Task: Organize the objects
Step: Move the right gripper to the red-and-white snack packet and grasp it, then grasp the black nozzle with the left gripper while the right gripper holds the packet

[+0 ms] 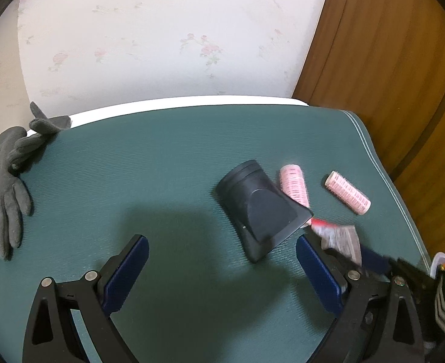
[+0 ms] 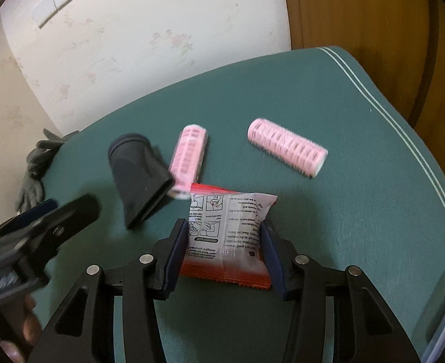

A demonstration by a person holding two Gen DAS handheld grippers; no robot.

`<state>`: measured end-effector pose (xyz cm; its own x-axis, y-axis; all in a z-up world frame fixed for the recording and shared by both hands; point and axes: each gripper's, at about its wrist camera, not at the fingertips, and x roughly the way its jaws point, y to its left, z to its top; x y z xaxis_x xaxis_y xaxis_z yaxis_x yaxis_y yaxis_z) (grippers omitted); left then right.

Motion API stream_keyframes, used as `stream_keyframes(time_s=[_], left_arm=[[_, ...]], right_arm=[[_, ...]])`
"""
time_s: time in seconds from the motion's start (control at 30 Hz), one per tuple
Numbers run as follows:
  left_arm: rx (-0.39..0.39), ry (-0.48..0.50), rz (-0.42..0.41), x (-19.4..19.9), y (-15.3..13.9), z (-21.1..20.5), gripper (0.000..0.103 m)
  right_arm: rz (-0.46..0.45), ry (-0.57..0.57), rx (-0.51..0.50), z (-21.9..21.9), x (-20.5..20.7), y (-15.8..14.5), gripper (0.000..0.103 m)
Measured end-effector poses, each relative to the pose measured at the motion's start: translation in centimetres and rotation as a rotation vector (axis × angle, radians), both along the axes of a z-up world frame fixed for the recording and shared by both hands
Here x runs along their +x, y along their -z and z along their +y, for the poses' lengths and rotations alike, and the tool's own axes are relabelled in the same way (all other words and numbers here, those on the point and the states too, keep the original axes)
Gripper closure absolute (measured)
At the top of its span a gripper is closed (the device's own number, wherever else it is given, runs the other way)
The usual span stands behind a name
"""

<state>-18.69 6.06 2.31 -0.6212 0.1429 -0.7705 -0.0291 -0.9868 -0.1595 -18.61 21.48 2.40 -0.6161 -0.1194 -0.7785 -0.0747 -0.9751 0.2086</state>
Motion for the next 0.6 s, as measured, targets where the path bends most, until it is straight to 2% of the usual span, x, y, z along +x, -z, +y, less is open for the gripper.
stream_keyframes(time_s=[0.3, 0.5, 0.6], left_arm=[[0.012, -0.023, -0.019, -2.1, 0.1, 1.7, 0.003], [0.047, -0.081, -0.054, -4.3, 0.8, 1.8, 0.003], [0.039, -0.106, -0.065, -5.2, 1.3, 1.9, 0.003]], right_arm=[[-0.005, -0.069, -0.021, -0.5, 4.2, -0.5, 0.056], [0.03, -0.097, -0.021, -0.2, 6.9, -0.8, 0.056], [0.031, -0.109, -0.015, -0.2, 7.2, -0.3, 0.056]])
